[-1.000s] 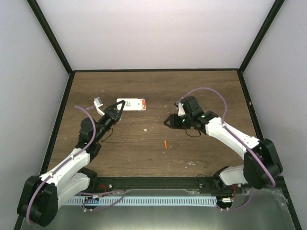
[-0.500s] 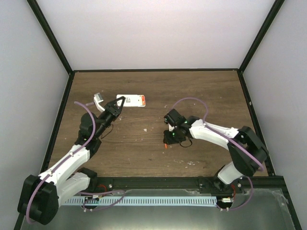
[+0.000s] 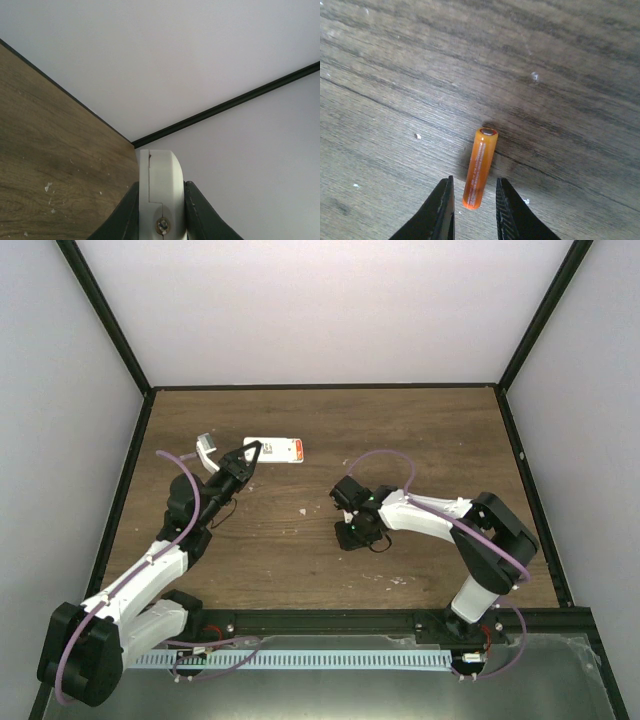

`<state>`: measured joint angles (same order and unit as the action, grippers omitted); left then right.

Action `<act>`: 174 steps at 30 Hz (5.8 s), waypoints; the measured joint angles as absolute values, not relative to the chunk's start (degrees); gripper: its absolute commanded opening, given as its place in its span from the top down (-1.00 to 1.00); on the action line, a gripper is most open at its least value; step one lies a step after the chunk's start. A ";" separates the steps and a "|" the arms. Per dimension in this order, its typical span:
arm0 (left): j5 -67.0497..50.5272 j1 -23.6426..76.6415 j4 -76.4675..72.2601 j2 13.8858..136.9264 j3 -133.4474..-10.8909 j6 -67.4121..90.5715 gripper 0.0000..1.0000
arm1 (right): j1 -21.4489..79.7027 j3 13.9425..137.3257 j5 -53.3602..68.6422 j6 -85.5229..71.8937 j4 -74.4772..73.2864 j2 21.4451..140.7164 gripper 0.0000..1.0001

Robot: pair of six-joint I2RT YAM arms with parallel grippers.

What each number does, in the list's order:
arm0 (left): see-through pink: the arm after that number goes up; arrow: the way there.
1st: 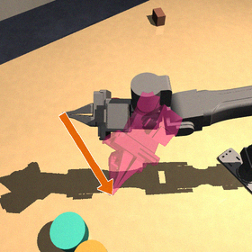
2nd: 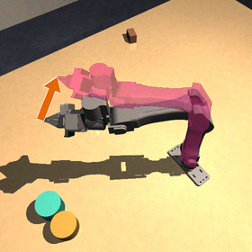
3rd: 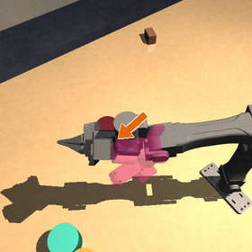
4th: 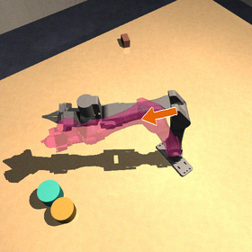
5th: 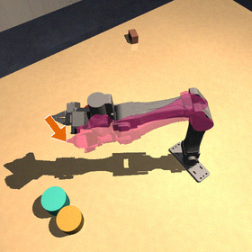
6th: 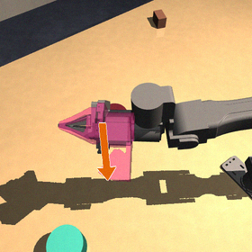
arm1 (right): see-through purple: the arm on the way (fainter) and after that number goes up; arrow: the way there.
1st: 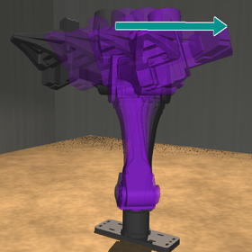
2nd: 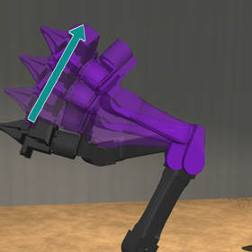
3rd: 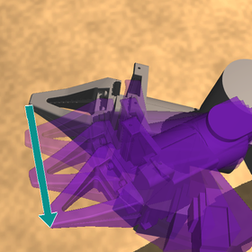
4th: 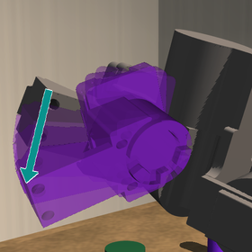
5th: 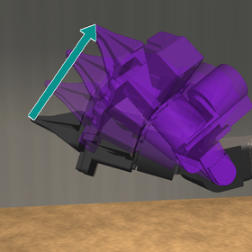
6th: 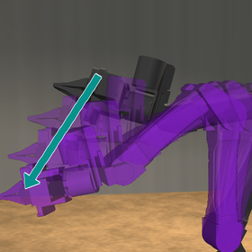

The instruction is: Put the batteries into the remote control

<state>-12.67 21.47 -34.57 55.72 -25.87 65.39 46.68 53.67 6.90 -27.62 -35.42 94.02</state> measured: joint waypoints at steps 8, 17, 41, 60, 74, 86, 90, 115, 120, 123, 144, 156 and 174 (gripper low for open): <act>-12.64 21.47 -34.54 56.14 -25.96 65.39 1.00 | 48.10 54.61 5.98 -26.92 -36.05 95.83 0.80; -12.45 21.45 -34.61 56.31 -26.06 65.60 1.00 | 48.21 54.61 5.54 -26.79 -36.88 95.46 0.96; -11.81 23.18 -43.05 58.67 -20.86 70.52 1.00 | 47.90 84.09 5.58 -28.53 -53.04 87.92 0.99; -10.52 27.11 -47.44 62.70 -20.88 72.31 1.00 | 44.21 94.21 7.97 -28.93 -58.78 92.09 0.99; -10.59 27.49 -47.24 62.74 -21.21 71.83 1.00 | 43.57 98.91 11.29 -27.66 -59.35 95.66 0.99; -10.63 27.70 -44.71 63.22 -22.44 70.15 1.00 | 43.27 99.04 12.40 -26.81 -60.38 97.58 0.98; -10.55 27.75 -44.40 63.22 -22.44 69.91 1.00 | 42.81 100.33 12.43 -26.74 -61.12 98.61 0.97; -10.20 27.81 -43.11 63.20 -22.46 68.75 1.00 | 41.25 106.10 16.51 -24.84 -66.87 103.57 0.93; -10.26 28.03 -43.11 63.22 -22.46 68.73 1.00 | 41.28 106.26 16.58 -24.45 -67.64 103.68 0.92; -10.09 28.01 -43.09 63.26 -22.46 68.64 1.00 | 41.28 107.72 16.56 -24.21 -68.55 104.79 0.91; -9.56 28.25 -43.24 64.01 -22.48 68.29 1.00 | 40.60 115.04 16.53 -21.67 -74.63 109.73 0.93; -9.02 28.86 -44.99 65.60 -22.46 68.34 1.00 | 40.01 114.19 16.75 -21.67 -75.33 109.71 0.92; -7.16 30.02 -48.01 66.81 -22.37 68.58 1.00 | 39.48 114.10 16.93 -21.69 -76.25 109.69 0.85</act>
